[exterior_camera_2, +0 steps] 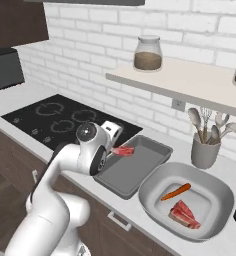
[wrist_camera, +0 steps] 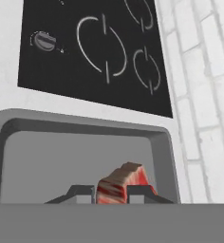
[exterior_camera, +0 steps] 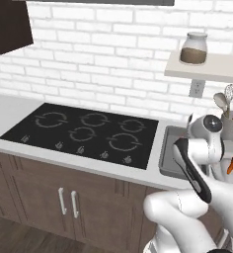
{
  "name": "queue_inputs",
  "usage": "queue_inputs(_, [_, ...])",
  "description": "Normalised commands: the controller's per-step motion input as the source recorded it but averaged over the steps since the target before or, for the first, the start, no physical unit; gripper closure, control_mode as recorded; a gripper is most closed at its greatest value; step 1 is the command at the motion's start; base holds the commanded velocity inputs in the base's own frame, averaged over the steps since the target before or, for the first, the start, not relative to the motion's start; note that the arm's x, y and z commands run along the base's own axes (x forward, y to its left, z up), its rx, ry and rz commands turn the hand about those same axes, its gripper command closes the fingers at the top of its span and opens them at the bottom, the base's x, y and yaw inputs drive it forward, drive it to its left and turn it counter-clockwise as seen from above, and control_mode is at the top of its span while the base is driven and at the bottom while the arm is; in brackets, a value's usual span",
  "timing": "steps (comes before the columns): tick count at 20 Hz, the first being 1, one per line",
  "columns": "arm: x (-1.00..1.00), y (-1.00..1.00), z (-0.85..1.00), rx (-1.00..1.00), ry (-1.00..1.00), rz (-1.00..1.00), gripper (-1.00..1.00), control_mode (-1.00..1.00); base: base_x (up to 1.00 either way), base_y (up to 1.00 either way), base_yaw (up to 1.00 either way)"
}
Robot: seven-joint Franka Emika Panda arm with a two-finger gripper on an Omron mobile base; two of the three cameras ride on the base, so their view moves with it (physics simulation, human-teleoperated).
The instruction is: Place one carrot and one steak in each tupperware on the nearby counter, to pack two identical lunches.
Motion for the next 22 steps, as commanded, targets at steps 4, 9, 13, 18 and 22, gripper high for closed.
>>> queue_inputs(4, [0.43,-0.23,-0.3,0.0,0.05,0.0,1.0,-1.0,0.0,0.0,0.0])
queue_inputs(9, [0.29,-0.23,-0.26,0.0,0.04,0.0,1.0,-1.0,0.0,0.0,0.0])
queue_inputs(13, [0.31,-0.19,-0.27,0.0,0.04,0.0,1.0,-1.0,0.0,0.0,0.0])
queue_inputs(18, [0.32,-0.18,-0.35,0.0,0.01,0.0,1.0,-1.0,0.0,0.0,0.0])
queue_inputs(22, [0.42,-0.11,-0.29,0.0,0.02,-0.01,1.0,-1.0,0.0,0.0,0.0])
